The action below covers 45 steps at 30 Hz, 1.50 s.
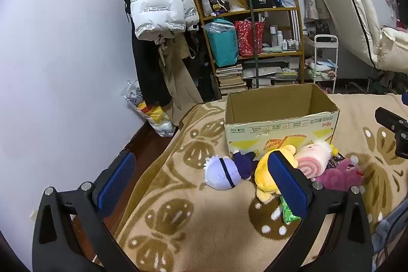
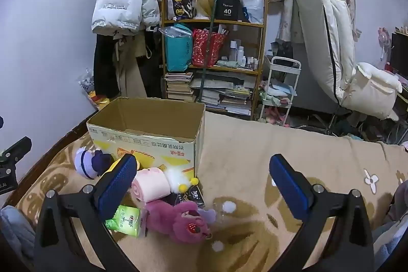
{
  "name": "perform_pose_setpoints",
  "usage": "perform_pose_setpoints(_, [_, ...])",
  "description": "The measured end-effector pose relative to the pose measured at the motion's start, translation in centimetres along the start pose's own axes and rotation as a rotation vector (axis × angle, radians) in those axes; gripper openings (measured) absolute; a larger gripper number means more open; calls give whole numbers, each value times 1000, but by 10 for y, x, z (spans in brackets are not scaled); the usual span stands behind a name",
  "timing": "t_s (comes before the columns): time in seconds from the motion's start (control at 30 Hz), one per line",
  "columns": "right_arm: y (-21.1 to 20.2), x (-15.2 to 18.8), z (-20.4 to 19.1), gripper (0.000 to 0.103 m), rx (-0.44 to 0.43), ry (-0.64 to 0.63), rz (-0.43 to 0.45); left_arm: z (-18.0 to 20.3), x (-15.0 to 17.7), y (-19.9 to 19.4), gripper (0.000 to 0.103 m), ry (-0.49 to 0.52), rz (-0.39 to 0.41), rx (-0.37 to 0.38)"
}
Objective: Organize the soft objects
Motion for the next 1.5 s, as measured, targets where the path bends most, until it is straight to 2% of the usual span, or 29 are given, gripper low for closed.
perform_pose_setpoints(1.5, [3,7,5,103,30,2,-23,1,2,2,102,2,-20,7])
Point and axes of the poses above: each gripper's, at about its wrist camera, not at the fingertips, and y roughly the way its jaws point, z to its right, x to its underside, the point moved 4 cm from there along y, roughly the way its jaws point, and after that the axes turned 2 degrees about x, right-handed, at the moved point
